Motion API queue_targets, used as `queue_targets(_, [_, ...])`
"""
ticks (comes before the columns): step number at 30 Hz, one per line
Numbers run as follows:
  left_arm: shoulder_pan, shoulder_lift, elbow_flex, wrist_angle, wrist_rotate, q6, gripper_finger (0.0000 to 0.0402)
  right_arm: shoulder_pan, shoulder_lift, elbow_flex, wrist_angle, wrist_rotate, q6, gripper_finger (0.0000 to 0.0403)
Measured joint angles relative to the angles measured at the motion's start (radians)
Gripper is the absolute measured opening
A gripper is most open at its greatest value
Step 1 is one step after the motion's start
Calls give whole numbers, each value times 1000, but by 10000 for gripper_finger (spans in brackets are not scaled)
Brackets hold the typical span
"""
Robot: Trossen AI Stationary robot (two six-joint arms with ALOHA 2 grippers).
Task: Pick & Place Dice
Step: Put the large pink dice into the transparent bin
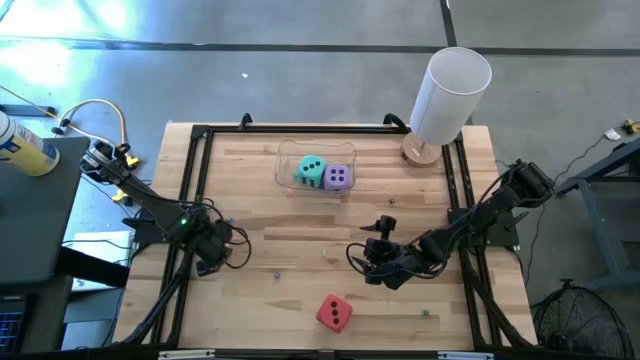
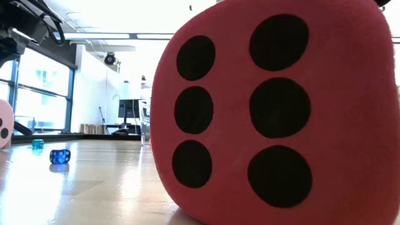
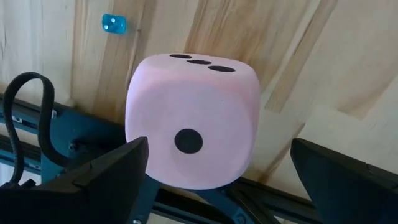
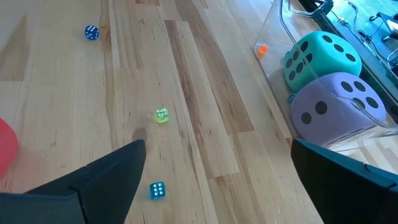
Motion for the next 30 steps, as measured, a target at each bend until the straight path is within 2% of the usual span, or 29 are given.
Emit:
queue_targets(6, [0,0,-1,0,-37,0,381,0,0,0,0,0,0,394])
queue_targets(14, [0,0,-46,-2,-37,15,381,0,0,0,0,0,0,394])
queue_targets(25, [0,0,-47,0,-39,23,381,0,0,0,0,0,0,394])
queue_targets(30, [37,0,-47,1,-42,45,381,0,0,0,0,0,0,394])
